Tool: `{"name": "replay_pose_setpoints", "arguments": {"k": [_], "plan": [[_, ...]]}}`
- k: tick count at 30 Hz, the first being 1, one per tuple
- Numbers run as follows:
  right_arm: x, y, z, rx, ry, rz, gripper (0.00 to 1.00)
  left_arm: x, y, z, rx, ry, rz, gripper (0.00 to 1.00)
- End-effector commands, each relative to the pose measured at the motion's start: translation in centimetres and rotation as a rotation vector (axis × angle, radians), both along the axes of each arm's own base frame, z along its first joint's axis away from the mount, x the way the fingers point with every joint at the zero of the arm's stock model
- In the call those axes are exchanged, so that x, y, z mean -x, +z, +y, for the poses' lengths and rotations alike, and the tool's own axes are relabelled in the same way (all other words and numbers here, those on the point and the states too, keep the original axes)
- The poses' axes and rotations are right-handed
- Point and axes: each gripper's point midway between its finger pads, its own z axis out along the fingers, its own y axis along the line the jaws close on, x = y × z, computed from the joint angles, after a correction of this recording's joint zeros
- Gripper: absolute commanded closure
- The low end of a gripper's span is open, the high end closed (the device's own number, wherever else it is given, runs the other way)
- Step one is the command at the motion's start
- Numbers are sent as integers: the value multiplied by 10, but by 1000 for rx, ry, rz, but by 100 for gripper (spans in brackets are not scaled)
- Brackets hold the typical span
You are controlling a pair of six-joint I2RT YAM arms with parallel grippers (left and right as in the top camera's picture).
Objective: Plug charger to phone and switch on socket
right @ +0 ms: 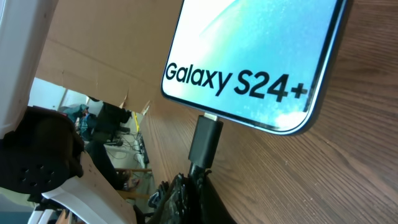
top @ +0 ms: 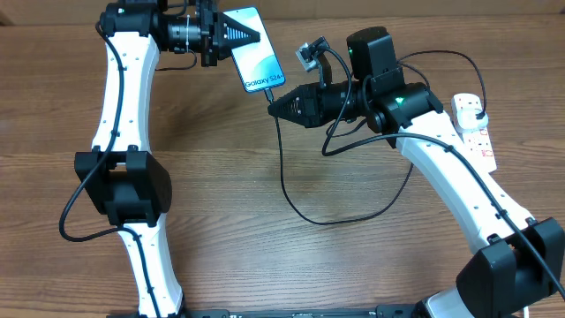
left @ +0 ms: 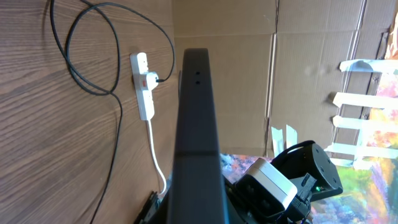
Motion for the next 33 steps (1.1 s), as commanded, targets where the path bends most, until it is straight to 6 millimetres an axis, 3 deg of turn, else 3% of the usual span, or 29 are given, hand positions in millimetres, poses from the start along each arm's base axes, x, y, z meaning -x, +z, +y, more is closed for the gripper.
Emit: {"name": "replay_pose_setpoints", "arguments": {"k": [1,23,33], "plan": [[-9,16,-10,-2,-49,-67,96,13,16,-16,52,-56,6,96],[-15,21,-10,-12,-62,-103,96,18,17,-28,49,-105,-129,96],[-20,23,-11,-9,-79,-120,96,29,32,-29,149,-152,-122,96]]}}
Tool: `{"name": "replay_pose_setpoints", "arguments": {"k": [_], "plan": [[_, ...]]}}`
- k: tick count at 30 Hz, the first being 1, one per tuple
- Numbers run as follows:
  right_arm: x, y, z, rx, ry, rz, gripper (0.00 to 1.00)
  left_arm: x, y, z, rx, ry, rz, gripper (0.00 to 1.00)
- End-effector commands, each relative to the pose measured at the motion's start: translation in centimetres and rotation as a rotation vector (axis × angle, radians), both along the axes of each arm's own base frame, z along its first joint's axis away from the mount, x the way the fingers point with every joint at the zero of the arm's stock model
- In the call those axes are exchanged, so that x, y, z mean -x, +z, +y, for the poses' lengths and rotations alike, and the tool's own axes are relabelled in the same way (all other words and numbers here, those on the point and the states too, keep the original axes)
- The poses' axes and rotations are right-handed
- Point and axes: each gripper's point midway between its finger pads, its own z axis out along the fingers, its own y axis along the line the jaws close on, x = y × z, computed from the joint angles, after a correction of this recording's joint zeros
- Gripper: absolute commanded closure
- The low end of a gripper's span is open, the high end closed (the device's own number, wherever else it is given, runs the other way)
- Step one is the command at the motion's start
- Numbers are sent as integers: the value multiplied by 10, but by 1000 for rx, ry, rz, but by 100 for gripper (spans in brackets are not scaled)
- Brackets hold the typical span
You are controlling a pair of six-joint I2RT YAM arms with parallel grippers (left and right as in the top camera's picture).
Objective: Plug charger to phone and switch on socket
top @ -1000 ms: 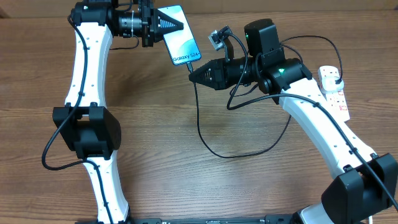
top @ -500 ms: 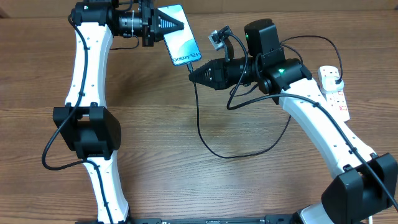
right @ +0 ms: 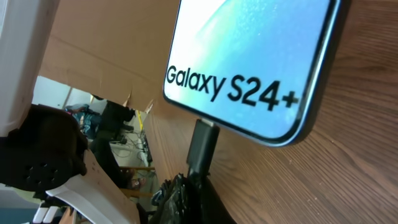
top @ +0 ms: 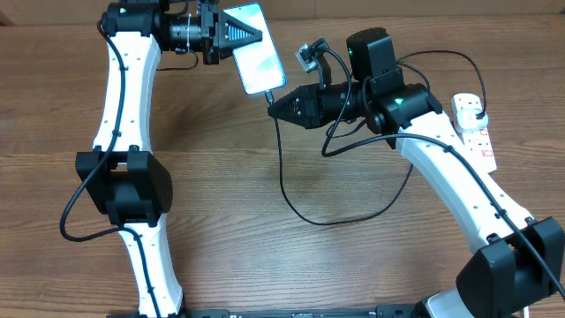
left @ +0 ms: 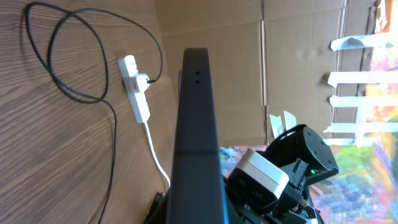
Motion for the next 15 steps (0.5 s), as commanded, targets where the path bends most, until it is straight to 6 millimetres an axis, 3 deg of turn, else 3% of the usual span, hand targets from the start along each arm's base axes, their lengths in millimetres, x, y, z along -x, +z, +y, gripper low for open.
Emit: {"name": "replay_pose_setpoints", "arguments": {"k": [1,15], "plan": [[-21,23,-11,2,-89,-126,96,23,23,-24,101,-105,-15,96],[-30,23,-14,21,-126,-153,96,26,23,-27,100,-112,-18,96]]}}
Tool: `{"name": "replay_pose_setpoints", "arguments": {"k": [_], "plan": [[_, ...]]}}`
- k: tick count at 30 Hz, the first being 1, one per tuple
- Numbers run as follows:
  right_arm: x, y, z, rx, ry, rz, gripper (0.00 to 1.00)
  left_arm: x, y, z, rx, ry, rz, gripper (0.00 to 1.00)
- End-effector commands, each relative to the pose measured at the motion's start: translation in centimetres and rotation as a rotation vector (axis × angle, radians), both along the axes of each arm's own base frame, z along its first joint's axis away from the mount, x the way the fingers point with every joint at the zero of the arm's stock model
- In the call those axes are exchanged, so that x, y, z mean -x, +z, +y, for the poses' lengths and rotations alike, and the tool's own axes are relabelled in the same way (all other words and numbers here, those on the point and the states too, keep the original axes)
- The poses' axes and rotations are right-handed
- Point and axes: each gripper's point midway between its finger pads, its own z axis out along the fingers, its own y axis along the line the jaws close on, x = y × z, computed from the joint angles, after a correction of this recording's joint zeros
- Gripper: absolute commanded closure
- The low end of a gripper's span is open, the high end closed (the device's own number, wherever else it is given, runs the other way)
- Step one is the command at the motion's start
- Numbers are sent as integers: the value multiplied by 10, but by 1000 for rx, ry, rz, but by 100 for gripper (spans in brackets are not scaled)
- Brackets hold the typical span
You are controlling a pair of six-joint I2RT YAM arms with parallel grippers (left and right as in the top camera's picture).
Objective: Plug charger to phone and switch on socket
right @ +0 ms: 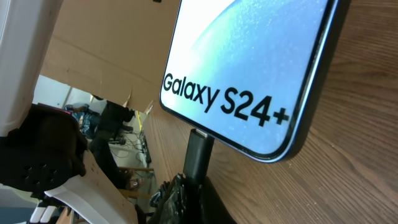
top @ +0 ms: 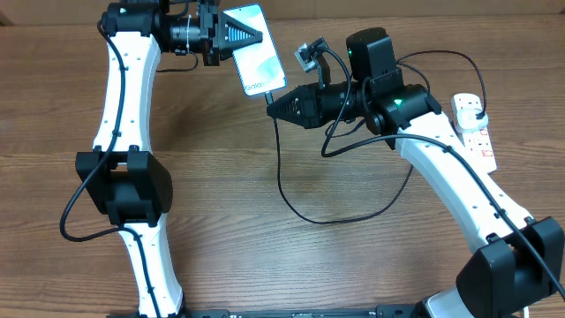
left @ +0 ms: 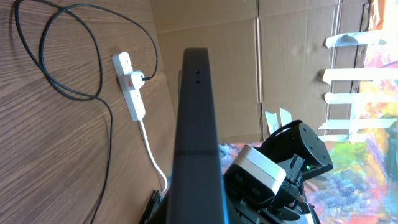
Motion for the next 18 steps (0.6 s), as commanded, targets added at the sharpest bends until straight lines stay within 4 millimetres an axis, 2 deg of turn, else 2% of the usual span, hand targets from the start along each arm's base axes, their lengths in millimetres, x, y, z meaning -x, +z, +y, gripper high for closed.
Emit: {"name": "replay_pose_setpoints", "arguments": {"k": [1,11,18], "plan": [[-29,22,-16,27,-131,-138,96,21,21,-26,87,-100,-27,96],[-41,28,-27,13,-168,-159,96,22,21,-27,84,-101,-26,96],[-44,32,-27,0,-174,-176,96,23,18,-32,71,-105,-32,96]]}}
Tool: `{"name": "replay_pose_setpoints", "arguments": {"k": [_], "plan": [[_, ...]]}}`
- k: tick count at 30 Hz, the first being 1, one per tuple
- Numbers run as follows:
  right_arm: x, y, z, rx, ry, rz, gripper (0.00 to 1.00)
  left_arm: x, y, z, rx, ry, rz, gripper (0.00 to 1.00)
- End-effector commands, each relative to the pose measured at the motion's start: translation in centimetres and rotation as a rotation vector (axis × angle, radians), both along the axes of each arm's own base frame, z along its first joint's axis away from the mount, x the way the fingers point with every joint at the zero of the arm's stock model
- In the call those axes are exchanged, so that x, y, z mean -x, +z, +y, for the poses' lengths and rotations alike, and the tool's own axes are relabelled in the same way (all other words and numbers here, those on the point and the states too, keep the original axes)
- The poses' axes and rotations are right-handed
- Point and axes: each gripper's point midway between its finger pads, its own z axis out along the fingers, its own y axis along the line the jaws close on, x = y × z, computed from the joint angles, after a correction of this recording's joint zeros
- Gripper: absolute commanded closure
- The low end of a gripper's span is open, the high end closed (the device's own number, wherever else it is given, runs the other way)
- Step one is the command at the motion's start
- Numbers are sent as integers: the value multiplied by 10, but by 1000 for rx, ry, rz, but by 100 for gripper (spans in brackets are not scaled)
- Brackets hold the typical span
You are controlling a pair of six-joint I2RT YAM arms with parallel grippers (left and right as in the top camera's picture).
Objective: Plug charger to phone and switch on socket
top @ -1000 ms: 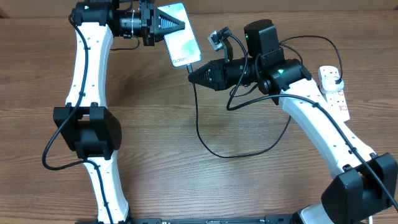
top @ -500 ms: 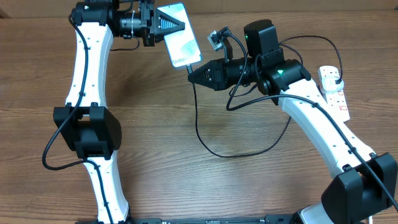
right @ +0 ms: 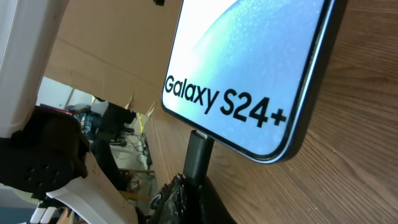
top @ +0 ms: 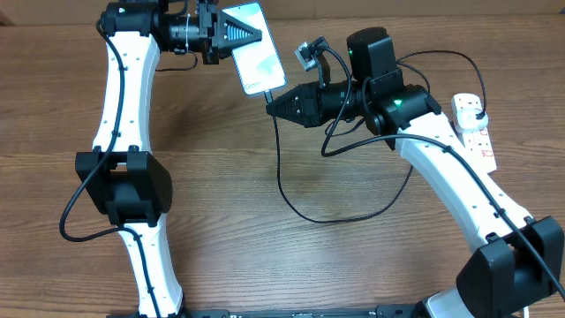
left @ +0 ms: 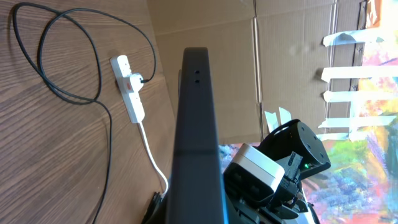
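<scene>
The phone (top: 257, 51), its lit screen reading "Galaxy S24+" (right: 249, 62), is held tilted above the table's far edge, with my left gripper (top: 237, 35) shut on its upper part. The left wrist view shows it edge-on as a dark slab (left: 198, 124). My right gripper (top: 275, 103) is shut on the black charger plug (right: 199, 152). The plug's tip meets the phone's bottom edge; how deep it sits cannot be told. The black cable (top: 291, 190) loops over the table to the white socket strip (top: 472, 124) at the right.
A white lead runs from the socket strip (left: 129, 87) toward the table's right edge. Cardboard walls (left: 205, 25) stand behind the table. The right arm (top: 441, 168) crosses the right half of the wooden table (top: 229, 230), and the left arm (top: 124, 106) stands at the left.
Almost nothing has changed. The phone has tilted very slightly in my left gripper, and the plug still stands against its bottom edge in my right gripper.
At first the phone faced more upward and the plug's metal tip showed just below its bottom edge. Then the phone was tilted steeper with the plug pressed against that edge. After that the tip no longer showed, and both grippers have kept their hold.
</scene>
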Motion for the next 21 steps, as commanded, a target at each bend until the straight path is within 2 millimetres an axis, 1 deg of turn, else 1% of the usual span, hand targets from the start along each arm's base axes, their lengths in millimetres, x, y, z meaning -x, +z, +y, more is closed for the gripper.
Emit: {"name": "replay_pose_setpoints", "arguments": {"k": [1,9,11,13,14,19,21], "plan": [[-40,28,-28,20,-173,-158,96,23,15,-32,64,-103,-16,96],[-31,13,-31,59,-169,-72,95,13,7,-18,16,-51,-20,96],[-29,9,-32,69,-166,-51,89,11,7,-14,16,-42,-20,95],[-27,7,-32,72,-163,-39,87,10,7,-11,16,-37,-20,96],[-26,7,-32,73,-162,-36,83,10,7,-10,16,-35,-20,96],[-24,8,-31,66,-150,-30,72,9,7,-10,16,-34,-20,96],[-24,7,-31,69,-150,-25,70,9,7,-10,16,-34,-22,96]]}}
